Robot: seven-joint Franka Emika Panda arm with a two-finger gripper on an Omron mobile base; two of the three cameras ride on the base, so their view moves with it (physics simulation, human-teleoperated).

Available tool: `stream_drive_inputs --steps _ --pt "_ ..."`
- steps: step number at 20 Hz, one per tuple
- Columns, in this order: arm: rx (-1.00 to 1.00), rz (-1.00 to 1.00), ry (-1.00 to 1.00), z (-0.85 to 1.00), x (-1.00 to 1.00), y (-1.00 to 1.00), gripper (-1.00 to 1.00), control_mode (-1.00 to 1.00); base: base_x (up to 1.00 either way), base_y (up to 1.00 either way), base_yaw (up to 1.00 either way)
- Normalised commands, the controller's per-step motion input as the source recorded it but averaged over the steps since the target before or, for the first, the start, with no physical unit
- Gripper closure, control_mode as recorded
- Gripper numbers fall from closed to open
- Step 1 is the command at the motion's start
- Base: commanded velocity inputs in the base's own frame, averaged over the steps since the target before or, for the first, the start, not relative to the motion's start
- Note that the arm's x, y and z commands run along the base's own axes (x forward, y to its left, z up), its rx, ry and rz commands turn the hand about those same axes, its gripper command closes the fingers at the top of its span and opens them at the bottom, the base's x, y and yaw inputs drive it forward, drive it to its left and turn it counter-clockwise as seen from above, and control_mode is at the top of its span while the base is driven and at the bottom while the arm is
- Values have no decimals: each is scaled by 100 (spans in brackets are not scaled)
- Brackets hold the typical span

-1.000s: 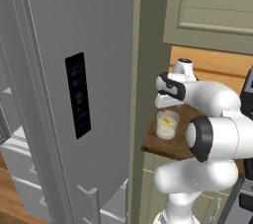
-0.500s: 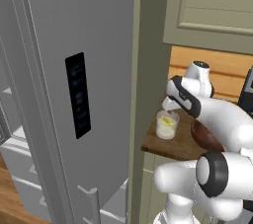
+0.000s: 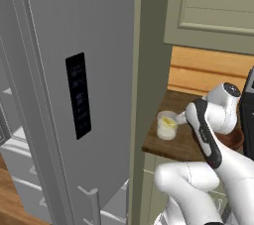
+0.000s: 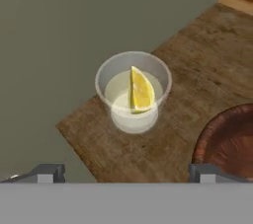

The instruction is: Grab a lemon wedge from the fridge and one ice cube from the ice bowl, and put them in the glass of lemonade.

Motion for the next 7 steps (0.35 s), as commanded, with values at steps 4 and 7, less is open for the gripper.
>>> stream_drive_inputs --steps 4,7 --pt "-5 -1 0 100 -48 5 -100 -100 0 0 0" --pt "6 0 -5 31 -59 -1 -100 -100 0 0 0"
